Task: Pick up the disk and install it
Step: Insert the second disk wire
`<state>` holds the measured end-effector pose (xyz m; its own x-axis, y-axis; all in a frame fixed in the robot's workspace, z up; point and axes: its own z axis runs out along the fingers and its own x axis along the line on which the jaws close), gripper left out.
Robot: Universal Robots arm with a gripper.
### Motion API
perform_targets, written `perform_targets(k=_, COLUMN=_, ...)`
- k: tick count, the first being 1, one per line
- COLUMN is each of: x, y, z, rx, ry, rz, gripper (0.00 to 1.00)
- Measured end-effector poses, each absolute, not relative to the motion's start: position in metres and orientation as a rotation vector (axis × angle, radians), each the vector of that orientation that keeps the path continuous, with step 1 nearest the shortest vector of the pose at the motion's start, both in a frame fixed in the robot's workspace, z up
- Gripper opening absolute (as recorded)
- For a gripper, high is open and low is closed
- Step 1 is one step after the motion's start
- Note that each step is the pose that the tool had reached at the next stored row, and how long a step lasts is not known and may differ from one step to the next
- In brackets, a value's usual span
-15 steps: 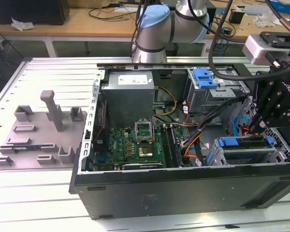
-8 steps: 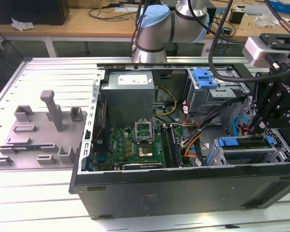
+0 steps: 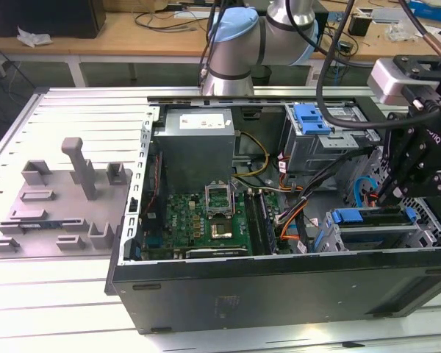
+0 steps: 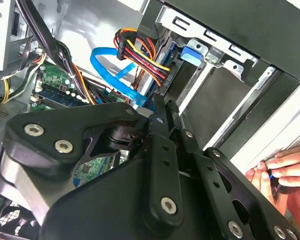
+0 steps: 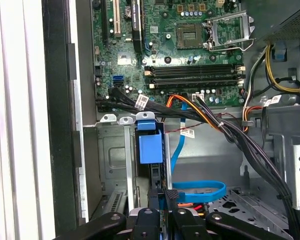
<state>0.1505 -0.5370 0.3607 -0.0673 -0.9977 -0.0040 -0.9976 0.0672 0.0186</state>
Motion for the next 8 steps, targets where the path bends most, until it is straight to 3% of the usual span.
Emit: perform_targets(k=8, x=0.1508, y=-0.5370, z=0.3579, rx=2.139, ry=-2.287, rz=-0.026, gripper=0.16)
